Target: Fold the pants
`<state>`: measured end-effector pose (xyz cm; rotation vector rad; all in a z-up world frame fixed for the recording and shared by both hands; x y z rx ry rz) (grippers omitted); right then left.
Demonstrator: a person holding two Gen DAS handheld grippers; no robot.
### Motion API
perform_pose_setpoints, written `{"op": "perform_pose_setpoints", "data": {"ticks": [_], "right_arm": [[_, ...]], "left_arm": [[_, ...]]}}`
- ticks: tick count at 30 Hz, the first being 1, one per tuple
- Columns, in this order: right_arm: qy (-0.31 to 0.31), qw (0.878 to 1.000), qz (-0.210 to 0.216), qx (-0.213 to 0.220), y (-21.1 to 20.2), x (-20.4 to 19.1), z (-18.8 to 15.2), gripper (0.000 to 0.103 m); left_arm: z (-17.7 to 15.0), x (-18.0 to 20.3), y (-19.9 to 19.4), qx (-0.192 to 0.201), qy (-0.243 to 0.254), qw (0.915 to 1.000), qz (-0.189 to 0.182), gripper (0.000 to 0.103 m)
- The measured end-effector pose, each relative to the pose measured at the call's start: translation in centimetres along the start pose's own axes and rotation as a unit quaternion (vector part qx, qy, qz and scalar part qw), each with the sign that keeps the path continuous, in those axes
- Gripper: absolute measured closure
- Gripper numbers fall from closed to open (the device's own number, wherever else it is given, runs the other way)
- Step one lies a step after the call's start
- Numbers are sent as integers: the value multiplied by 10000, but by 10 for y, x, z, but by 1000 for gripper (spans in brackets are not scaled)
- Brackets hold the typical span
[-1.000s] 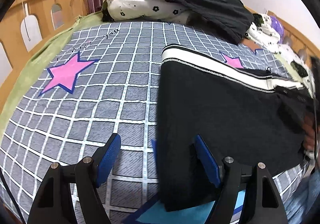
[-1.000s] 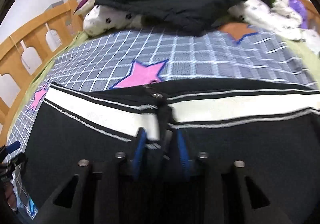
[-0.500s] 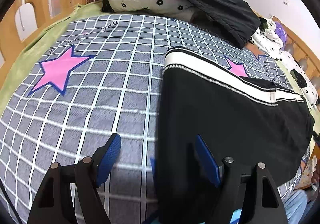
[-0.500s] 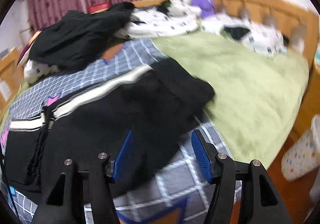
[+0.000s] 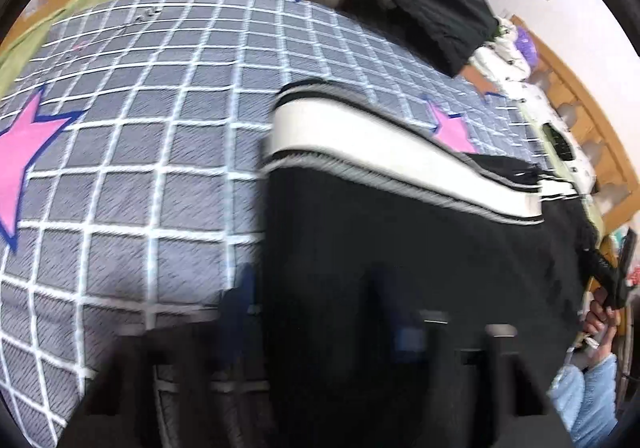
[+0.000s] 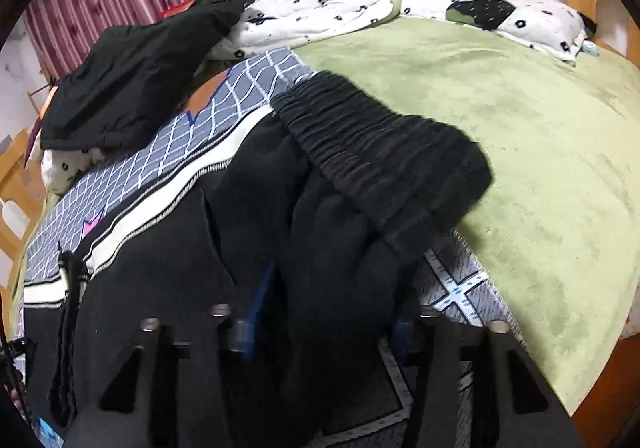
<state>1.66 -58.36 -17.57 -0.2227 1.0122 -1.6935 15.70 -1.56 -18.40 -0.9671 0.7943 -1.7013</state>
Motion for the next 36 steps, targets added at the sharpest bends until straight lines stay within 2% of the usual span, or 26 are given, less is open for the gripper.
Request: {"op": "perform_pose_setpoints", "data": {"ticks": [1, 2, 3, 7, 9, 11, 15, 18, 22, 24, 26, 29, 30, 31, 32, 33, 34, 35, 36], "right_arm": [[-1, 9999, 18, 101, -6, -2, 1, 75], [-26, 9998, 78, 190, -12, -7, 3, 83], [-55, 9995, 166, 267, -19, -13, 6, 85], [-359, 9967, 81, 725, -52, -56, 25, 89], [-600, 9938, 18, 933, -67, -85, 38, 89], [-819, 9908, -19, 1079, -77, -112, 50, 89], [-1071, 9842, 388, 1355, -103, -177, 69, 90], [-1239, 9784, 807, 1447, -113, -222, 79, 90], [-1184, 9727, 1538, 1274, -98, -262, 85, 90], [-1284, 9699, 1705, 1171, -80, -272, 78, 90], [-1409, 9714, 1690, 892, -49, -273, 65, 90], [-1389, 9829, 1209, 24, 23, -251, 37, 90], [-1445, 9854, 839, -327, 47, -235, 22, 89], [-1486, 9851, 569, -647, 67, -225, 9, 86], [-1528, 9834, 393, -900, 80, -217, -1, 81], [-1627, 9792, 336, -1163, 89, -209, -15, 81], [-1819, 9774, 379, -1006, 81, -207, -23, 74], [-2084, 9742, 183, -851, 69, -209, -26, 63], [-2349, 9688, -71, -784, 59, -212, -29, 60]], "left_arm": [[2, 2, -3, 10, -71, 10000, 2, 75], [3, 4, -7, 51, -124, 9999, -27, 88], [5, 5, -12, 119, -185, 9997, -94, 92], [13, 14, -42, 589, -369, 9975, -161, 93], [22, 20, -59, 828, -316, 9956, -319, 94], [35, 19, -69, 905, -291, 9948, -364, 94], [56, 2, -101, 1189, -294, 9913, -493, 93], [71, -34, -130, 1349, -363, 9901, -159, 93], [79, -98, -151, 1439, -559, 9868, 498, 93], [76, -122, -144, 1358, -540, 9855, 858, 93], [68, -146, -120, 1121, -575, 9854, 1143, 92], [53, -165, -76, 748, -632, 9848, 1438, 89], [48, -170, -60, 630, -646, 9822, 1649, 79], [45, -172, -50, 537, -644, 9800, 1807, 74], [41, -174, -43, 492, -627, 9770, 1977, 65], [39, -175, -42, 566, -597, 9745, 2090, 59], [38, -173, -46, 634, -520, 9719, 2207, 55], [37, -170, -50, 664, -432, 9701, 2296, 49], [36, -167, -57, 721, -348, 9682, 2371, 47]]}}
Point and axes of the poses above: each gripper's, at about its wrist camera, not at the fingertips, and y roughly the way its jaws point, x to its right, z to its top, the point moved 2 cm from there along y, roughly the way its jaws point, and after that the axes turned 7 degrees about z, right-handed, at the moved point
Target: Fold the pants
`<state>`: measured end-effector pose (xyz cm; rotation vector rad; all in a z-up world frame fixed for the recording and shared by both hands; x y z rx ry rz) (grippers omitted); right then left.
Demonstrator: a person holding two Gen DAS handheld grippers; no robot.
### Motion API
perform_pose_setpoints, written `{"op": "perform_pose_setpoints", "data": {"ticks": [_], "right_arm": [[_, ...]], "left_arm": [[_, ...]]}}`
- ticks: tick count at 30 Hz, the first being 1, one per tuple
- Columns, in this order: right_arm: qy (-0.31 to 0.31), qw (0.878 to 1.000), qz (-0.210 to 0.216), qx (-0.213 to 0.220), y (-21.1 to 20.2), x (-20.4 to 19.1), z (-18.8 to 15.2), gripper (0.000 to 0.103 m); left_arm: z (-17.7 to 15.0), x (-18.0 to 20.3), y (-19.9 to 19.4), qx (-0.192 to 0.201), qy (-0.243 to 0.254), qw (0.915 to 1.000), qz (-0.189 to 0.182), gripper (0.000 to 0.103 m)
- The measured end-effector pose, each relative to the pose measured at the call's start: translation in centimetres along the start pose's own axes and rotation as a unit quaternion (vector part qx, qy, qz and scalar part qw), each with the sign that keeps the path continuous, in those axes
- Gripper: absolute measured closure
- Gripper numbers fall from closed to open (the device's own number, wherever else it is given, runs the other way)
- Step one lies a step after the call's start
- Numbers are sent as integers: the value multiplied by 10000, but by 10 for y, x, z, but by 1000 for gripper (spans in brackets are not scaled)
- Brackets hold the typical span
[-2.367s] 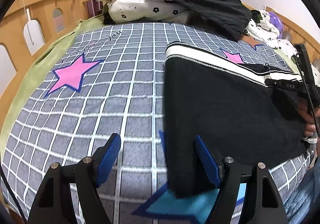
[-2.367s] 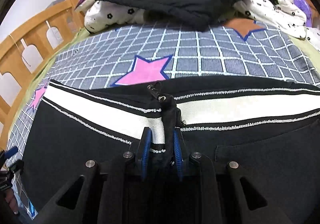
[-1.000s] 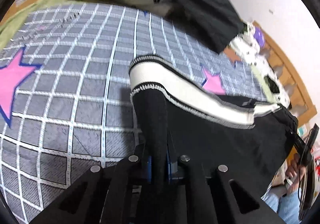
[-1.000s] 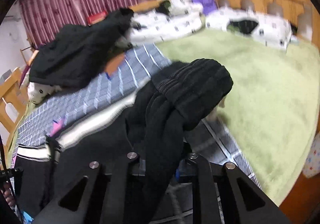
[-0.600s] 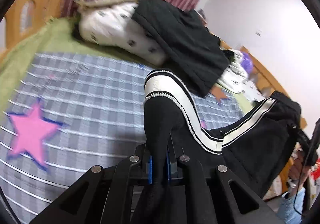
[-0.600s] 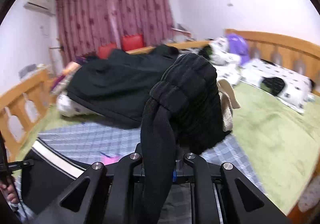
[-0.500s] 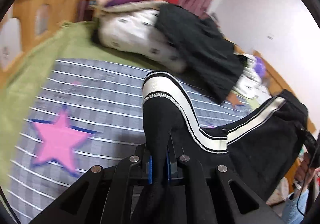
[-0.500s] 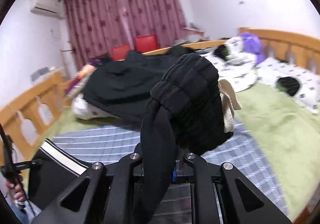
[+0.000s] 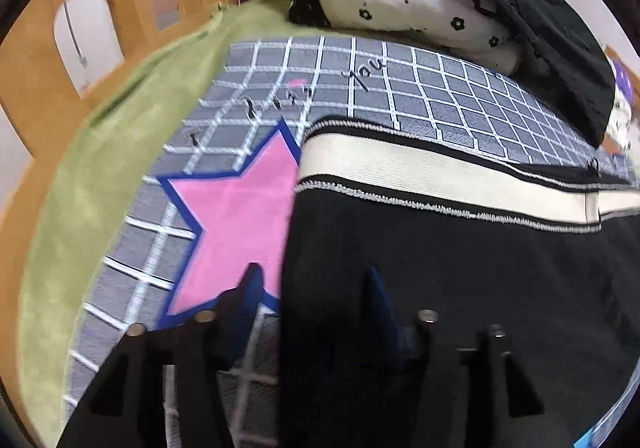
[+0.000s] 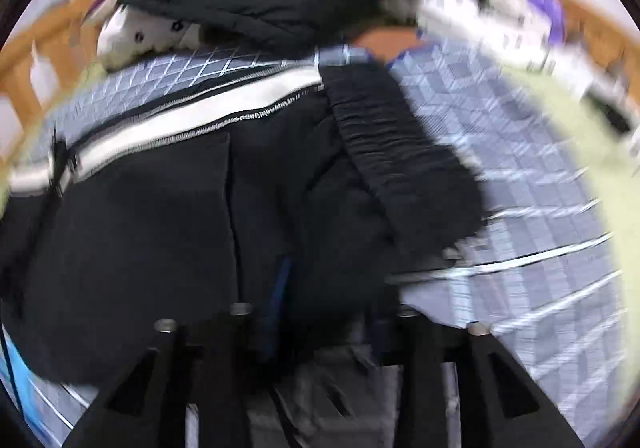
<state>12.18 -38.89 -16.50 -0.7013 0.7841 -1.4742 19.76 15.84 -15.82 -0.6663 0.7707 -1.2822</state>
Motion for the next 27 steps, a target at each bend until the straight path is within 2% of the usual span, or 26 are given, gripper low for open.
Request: {"op": "perform_pose_setpoints", "data": {"ticks": [2, 3, 7, 10, 11, 12, 14, 15, 17, 19, 23, 27], "right_arm": [[-370, 9985, -399, 85, -23, -4, -7, 60], [-414, 9982, -406, 133, -33, -3, -8, 60], [-365, 9976, -148, 563, -72, -9, -6, 60], [-318, 9956, 260, 847, -69, -25, -2, 56], [-235, 9959, 406, 768, -59, -28, -3, 56], [-166, 9966, 482, 647, -48, -33, -6, 56], [-36, 9984, 566, 87, -12, -38, -18, 56], [-73, 9989, 458, -78, -1, -42, -24, 56], [-323, 9993, 164, -6, -7, -55, -29, 57], [-379, 9982, 455, 72, -25, -70, -24, 57], [-339, 9924, 1070, 499, -60, -113, -12, 57], [-379, 9831, 1720, 509, -59, -176, 4, 57]], "left_arm": [[0, -2, -18, 189, 27, 9998, -59, 44], [-2, -1, -29, 271, 54, 9995, -174, 40], [-22, 5, -53, 488, 113, 9973, -528, 29], [-58, 20, -48, 207, 251, 9975, -632, 29], [-70, 23, -41, 47, 310, 9977, -607, 29], [-83, 26, -39, 106, 395, 9980, -475, 28], [-95, 24, -51, 471, 465, 9971, -379, 29], [-96, 20, -55, 381, 465, 9974, -409, 29], [-99, 8, -61, 257, 211, 9977, -593, 29], [-103, -8, -67, 269, -95, 9973, -681, 28], [-113, -33, -64, 206, -564, 9960, -662, 28], [-135, -44, -63, 196, -866, 9933, -740, 28]]}}
Point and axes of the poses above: each gripper's, at about its wrist camera, not at the fingertips, and y roughly the way its jaws point, x to its right, z to its top, the point moved 2 cm from there along y, roughly the way its jaws point, and after that the axes turned 7 degrees about z, right-handed, at the moved point
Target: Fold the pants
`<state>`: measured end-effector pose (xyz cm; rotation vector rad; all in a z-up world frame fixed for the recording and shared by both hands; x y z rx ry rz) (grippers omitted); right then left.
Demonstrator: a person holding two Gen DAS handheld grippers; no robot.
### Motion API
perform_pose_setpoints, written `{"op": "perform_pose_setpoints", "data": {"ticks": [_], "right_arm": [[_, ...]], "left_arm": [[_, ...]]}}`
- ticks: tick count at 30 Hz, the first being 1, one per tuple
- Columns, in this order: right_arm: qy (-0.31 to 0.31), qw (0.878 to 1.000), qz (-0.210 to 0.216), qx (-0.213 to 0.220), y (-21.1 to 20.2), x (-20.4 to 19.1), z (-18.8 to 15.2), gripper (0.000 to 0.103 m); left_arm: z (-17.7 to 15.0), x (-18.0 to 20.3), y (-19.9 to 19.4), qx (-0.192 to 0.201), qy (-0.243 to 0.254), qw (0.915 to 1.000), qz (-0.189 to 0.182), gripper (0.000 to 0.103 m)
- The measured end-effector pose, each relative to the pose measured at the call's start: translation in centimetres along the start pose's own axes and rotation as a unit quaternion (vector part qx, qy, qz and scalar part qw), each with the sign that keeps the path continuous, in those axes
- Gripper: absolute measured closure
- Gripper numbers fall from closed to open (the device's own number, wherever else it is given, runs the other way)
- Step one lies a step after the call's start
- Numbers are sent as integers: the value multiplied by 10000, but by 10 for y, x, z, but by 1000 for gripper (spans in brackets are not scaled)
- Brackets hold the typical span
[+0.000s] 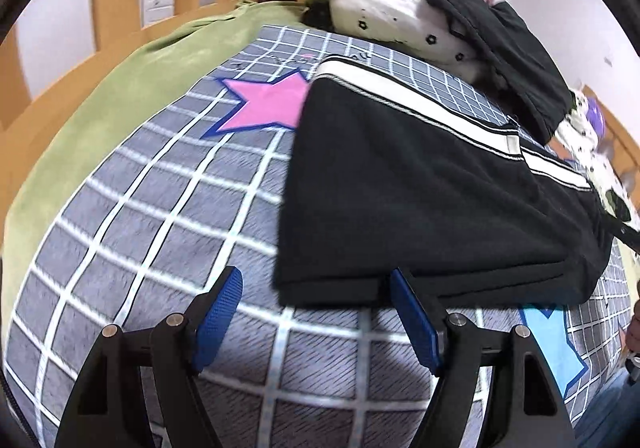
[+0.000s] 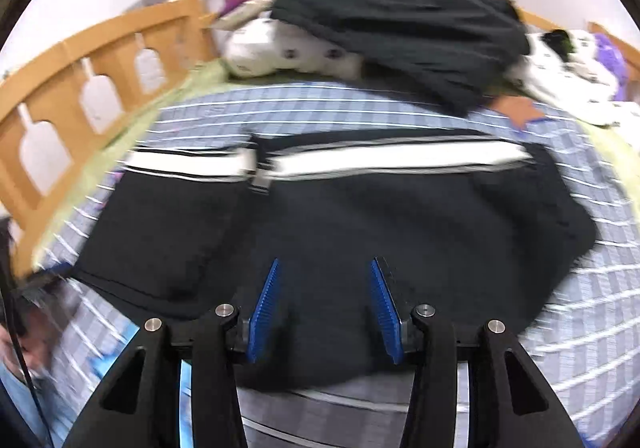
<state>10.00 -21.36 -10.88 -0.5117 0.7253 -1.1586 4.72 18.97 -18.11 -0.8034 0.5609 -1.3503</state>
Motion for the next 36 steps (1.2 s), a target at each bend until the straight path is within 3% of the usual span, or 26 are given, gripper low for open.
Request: {"op": "perform_pose_setpoints", "data": {"ticks": [6, 7, 8, 9, 10, 12, 14, 15, 17, 21, 22, 23, 27, 30, 33, 36], "right_arm": [[-198, 9986, 291, -390, 60, -55, 9, 58], [-249, 9981, 213, -520, 72, -60, 8, 64], [-288, 9975, 150, -632, 83, -63, 7, 83], [-315, 9967, 137, -730, 89, -66, 5, 92], [-362, 9963, 59, -776, 93, -68, 3, 94], [-532, 9979, -27, -375, 79, -72, 5, 97], [-326, 9990, 259, 192, 49, -67, 9, 97], [-27, 9979, 495, 411, 35, -61, 8, 97], [193, 9975, 499, 463, 30, -53, 2, 97], [-160, 9995, -8, -271, 67, -53, -29, 95], [-154, 9997, -38, -197, 66, -52, -31, 91], [-118, 9999, -12, -116, 61, -51, -30, 81], [83, 9997, -48, 217, 38, -50, -20, 76], [-92, 9997, -226, -101, 44, -52, -20, 67], [-299, 9979, -426, -376, 46, -53, -23, 66], [-471, 9968, -618, -182, 25, -47, -21, 59]], "left_arm": [[-12, -13, -6, 179, -187, 9995, -202, 28], [-11, -15, -6, 178, -247, 9991, -280, 28], [-10, -17, -5, 174, -291, 9989, -338, 28], [-9, -19, -4, 166, -341, 9985, -398, 28], [-10, -20, -4, 155, -373, 9982, -439, 28], [-10, -23, -3, 140, -423, 9976, -535, 28], [-10, -24, -4, 164, -451, 9969, -626, 28], [-10, -25, -4, 169, -473, 9965, -667, 27], [-10, -25, -3, 165, -488, 9961, -722, 27], [-9, -28, -4, 167, -502, 9941, -943, 27], [-9, -30, -6, 187, -525, 9928, -1060, 27], [-9, -31, -8, 213, -566, 9908, -1209, 27], [-5, -35, -9, 238, -773, 9838, -1598, 27], [4, -26, 5, -51, -892, 9773, -1922, 27], [11, -11, 30, -496, -809, 9787, -1818, 29], [15, -1, 36, -543, -745, 9814, -1684, 29]]}}
Point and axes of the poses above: each gripper's, at about its wrist camera, not at the fingertips, and y roughly the way its jaws point, x to its right, z to its top, the point moved 2 cm from there along y, roughly the way its jaws point, and after that the axes turned 7 degrees about z, right-handed, at the moved point
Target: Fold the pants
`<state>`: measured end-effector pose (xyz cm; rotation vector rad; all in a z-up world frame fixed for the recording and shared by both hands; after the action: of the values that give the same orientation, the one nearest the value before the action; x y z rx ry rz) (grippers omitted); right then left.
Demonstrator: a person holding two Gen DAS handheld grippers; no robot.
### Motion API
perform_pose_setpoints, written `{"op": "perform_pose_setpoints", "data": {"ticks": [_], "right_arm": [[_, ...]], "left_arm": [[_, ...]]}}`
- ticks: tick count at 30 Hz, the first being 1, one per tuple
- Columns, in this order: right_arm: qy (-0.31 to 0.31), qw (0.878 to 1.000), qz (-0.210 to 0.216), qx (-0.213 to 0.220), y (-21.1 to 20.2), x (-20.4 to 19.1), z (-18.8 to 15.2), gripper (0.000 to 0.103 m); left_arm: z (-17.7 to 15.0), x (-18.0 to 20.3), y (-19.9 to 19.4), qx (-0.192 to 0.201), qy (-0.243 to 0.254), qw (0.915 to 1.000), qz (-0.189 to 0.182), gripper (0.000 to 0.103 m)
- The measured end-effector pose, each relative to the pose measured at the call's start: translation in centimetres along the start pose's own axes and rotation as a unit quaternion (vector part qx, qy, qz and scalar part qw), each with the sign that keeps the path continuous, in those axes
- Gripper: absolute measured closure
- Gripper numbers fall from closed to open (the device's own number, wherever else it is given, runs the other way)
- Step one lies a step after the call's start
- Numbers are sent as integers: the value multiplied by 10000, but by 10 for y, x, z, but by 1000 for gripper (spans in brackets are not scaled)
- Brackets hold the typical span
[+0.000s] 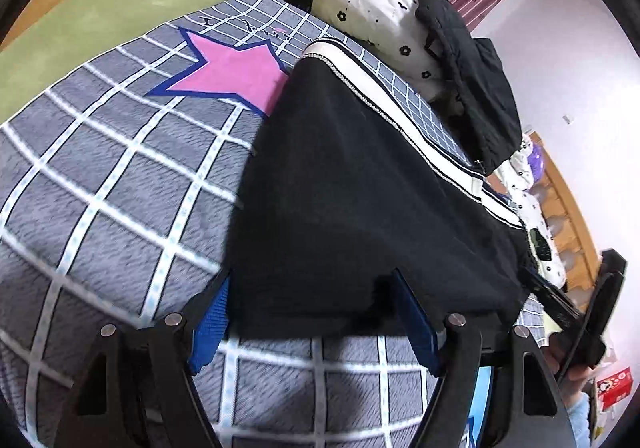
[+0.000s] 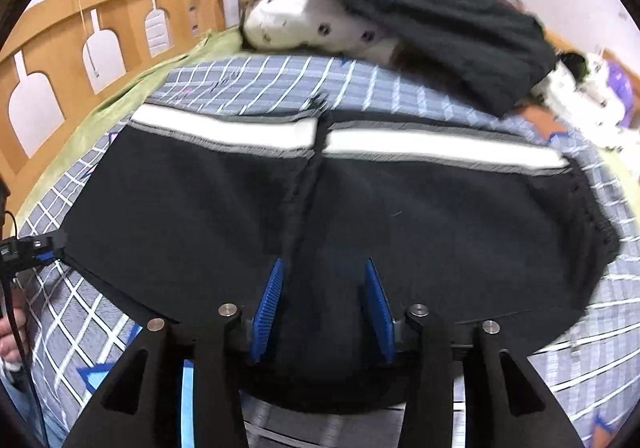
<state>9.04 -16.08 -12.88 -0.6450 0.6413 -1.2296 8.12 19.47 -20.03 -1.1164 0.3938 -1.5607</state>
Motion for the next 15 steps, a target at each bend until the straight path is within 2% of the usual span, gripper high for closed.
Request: {"op": "perform_pose_setpoints", "data": {"ticks": [3, 6, 8, 11, 15], "right_arm": [[7, 9998, -175, 7, -9, 21, -5, 57], [173, 9978, -630, -89, 1, 47, -19, 57], [415, 9977, -494, -182, 16, 64, -34, 58], [735, 9968, -285, 120, 20, 78, -44, 58], [575, 9978, -304, 146, 17, 76, -37, 58]], "left_arm": [[2, 7, 6, -5, 35, 9998, 182, 29], [0, 11, 7, 73, 120, 9993, 335, 29], [-3, 12, 6, 165, 187, 9990, 382, 30], [-4, 13, 4, 261, 271, 9981, 491, 30], [-9, 18, 4, 446, 436, 9956, 702, 29]]}}
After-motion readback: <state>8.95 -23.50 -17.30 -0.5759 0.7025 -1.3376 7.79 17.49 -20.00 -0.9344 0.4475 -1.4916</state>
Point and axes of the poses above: each gripper's, at about its wrist camera, not at the fingertips, and y roughly the way its jaws point, x to its right, z to its top, the point moved 2 cm from there along y, roughly the way its jaws point, and after that the axes turned 7 degrees about z, right-handed, at the moved point
